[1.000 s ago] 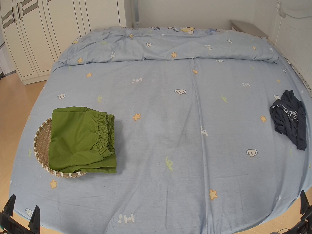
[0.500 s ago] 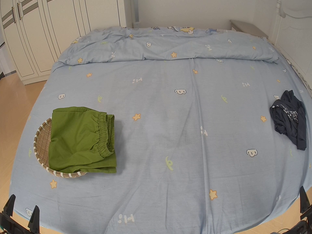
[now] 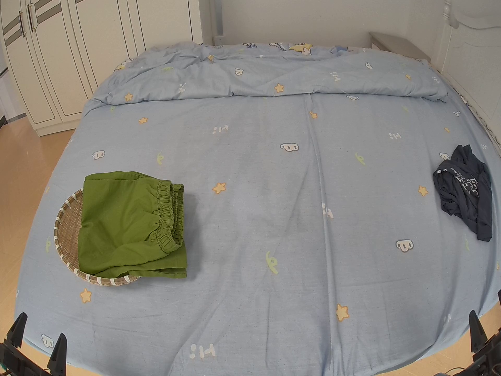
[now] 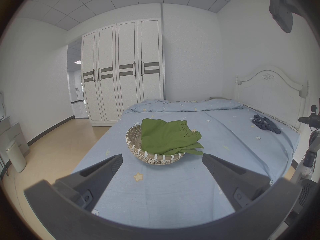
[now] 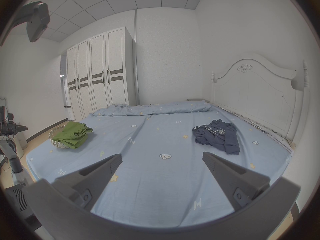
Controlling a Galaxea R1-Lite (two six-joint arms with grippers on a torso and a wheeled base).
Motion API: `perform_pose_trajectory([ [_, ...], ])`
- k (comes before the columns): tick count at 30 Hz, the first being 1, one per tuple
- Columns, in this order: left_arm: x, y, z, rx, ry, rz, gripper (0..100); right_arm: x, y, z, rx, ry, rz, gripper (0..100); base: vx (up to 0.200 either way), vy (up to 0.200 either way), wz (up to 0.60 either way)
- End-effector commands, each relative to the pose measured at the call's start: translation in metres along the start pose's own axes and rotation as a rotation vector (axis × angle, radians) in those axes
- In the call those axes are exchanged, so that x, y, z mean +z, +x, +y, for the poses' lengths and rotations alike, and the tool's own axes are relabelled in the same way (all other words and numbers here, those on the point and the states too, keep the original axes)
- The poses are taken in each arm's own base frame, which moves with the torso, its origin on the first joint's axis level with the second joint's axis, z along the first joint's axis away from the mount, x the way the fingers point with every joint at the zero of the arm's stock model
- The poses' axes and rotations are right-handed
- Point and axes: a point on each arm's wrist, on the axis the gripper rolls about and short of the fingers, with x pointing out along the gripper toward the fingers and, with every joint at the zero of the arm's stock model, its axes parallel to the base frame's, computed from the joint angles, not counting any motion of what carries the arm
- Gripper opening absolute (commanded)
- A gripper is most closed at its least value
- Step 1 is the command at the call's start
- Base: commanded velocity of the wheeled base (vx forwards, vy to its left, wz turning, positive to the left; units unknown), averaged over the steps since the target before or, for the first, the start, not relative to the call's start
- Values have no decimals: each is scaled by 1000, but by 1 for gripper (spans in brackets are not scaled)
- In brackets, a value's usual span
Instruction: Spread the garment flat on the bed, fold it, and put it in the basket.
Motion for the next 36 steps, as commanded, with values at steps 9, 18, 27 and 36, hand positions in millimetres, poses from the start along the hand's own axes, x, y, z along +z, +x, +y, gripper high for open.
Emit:
perform_pose_trajectory([
  [9,-5,0,0,1,-7,5,100,-5,0,0,0,0,2,100,-200,0,0],
  [18,-5,0,0,7,-12,5,100,-5,0,0,0,0,4,100,0,0,0],
  [27,-5,0,0,1,-12,7,100,-5,0,0,0,0,2,100,0,-200,0],
  [36,-5,0,0,1,-10,7,100,-5,0,0,0,0,2,100,0,-200,0],
])
